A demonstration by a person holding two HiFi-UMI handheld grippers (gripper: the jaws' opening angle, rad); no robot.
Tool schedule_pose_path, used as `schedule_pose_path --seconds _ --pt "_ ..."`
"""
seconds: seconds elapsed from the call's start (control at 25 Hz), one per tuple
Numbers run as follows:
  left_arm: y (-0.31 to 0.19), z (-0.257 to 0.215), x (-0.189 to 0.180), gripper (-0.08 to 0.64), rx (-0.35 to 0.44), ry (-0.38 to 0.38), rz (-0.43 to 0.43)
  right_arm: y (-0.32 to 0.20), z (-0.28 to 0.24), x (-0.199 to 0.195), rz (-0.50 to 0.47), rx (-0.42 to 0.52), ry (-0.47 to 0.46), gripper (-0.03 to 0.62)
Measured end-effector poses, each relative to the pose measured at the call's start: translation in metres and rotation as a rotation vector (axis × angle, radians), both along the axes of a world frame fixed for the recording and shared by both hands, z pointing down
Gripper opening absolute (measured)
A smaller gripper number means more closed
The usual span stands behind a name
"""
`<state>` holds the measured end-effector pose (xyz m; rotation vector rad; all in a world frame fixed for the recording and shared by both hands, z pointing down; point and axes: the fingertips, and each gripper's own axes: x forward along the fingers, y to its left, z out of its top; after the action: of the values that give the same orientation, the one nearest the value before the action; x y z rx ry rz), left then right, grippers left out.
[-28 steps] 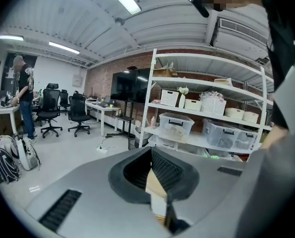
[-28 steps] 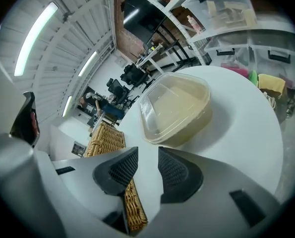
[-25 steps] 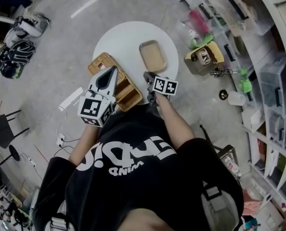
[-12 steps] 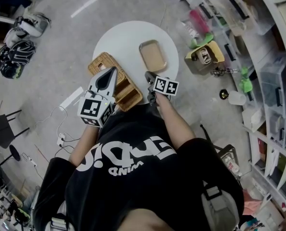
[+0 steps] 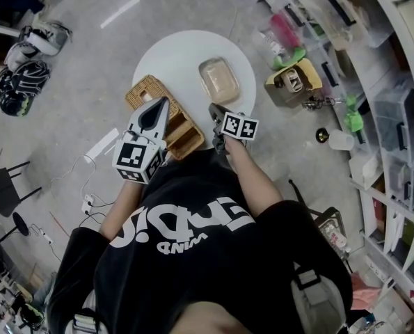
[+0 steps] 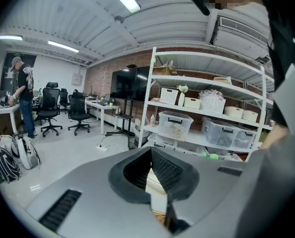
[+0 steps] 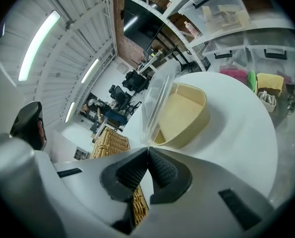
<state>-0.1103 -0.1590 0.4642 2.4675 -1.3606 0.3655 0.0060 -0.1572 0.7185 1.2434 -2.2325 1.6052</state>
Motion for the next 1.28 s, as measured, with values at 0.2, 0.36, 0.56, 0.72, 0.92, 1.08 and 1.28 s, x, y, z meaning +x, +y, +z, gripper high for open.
schedule_pose_path --seconds 0.2,0.36,0.56,0.72,0.92,1.08,1.28 --pt "0.008 -0.001 -0.001 -0.002 0.002 0.008 -0.001 0.003 -0.014 -0.004 -0.018 0.05 0.004 -0.003" --pt "0.012 -0.003 0.0 -0.002 0.007 0.016 0.001 0.002 -0.031 -0.007 -0.027 0.097 0.001 -0.003" --pt "0.018 -0.004 0.002 -0.002 0.018 0.028 0.008 0.003 -0.048 -0.007 -0.039 0.152 0.02 -0.003" --pt "0.02 -0.007 0.004 -0.002 0.024 0.042 0.011 0.006 -0.06 -0.008 -0.06 0.192 0.04 -0.003" --pt "0.021 -0.01 0.005 -0.002 0.038 0.054 0.017 0.001 -0.094 -0.009 -0.063 0.28 0.044 -0.003" --pt "0.02 -0.014 0.005 -0.002 0.044 0.069 0.017 -0.004 -0.128 -0.007 -0.077 0.37 0.082 -0.003" --pt "0.016 -0.017 0.006 -0.002 0.059 0.084 0.022 -0.009 -0.17 0.0 -0.072 0.476 0.132 -0.003"
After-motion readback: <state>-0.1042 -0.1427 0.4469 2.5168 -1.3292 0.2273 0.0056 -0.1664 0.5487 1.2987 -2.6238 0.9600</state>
